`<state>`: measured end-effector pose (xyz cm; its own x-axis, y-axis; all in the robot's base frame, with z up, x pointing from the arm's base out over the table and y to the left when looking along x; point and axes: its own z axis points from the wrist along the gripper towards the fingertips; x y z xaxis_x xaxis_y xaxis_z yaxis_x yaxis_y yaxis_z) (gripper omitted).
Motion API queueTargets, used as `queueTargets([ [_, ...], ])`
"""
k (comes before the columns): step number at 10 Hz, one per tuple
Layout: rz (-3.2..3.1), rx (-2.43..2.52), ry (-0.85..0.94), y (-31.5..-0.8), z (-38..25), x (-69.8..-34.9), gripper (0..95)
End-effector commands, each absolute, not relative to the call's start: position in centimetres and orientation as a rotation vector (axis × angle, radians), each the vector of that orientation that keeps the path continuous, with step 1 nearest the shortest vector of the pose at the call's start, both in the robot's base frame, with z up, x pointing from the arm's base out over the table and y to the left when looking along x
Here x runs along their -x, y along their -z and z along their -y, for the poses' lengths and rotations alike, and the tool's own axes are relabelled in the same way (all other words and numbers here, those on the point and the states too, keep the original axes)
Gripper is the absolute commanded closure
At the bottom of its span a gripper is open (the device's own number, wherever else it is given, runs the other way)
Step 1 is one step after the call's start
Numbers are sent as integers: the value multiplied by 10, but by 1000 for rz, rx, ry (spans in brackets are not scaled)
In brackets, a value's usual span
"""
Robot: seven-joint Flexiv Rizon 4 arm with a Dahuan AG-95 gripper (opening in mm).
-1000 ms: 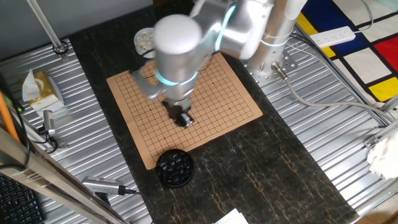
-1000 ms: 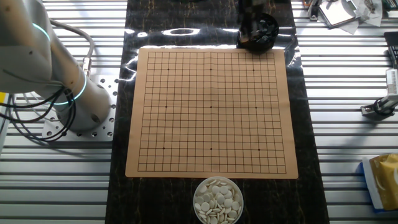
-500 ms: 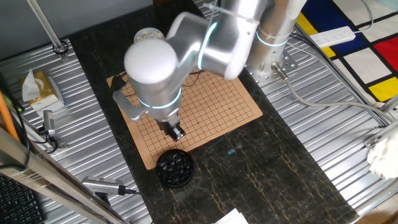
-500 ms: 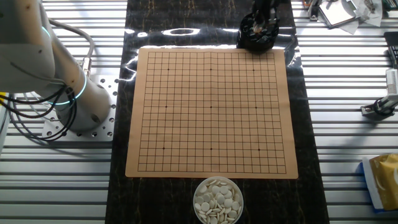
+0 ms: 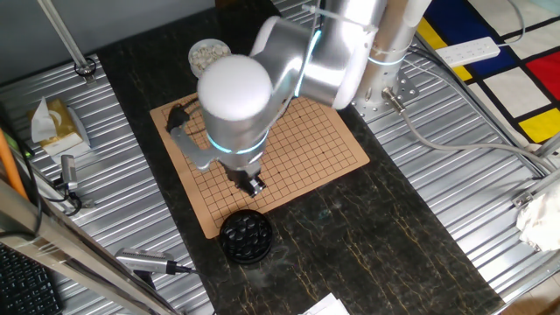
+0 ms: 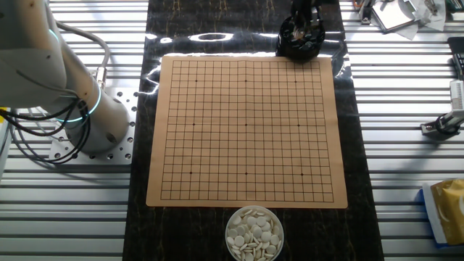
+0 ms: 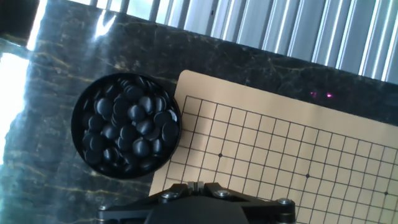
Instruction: Play the first move as black on the 3-4 point in the upper right corner of the Go board
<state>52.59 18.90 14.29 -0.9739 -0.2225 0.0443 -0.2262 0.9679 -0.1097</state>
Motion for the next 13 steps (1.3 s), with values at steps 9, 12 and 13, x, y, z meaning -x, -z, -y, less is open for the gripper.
queueTargets([
  [9, 3009, -310, -135, -144, -187, -523, 950],
  [12, 3047, -431, 35, -144, -187, -523, 950],
  [13, 3039, -469, 48, -144, -187, -523, 950],
])
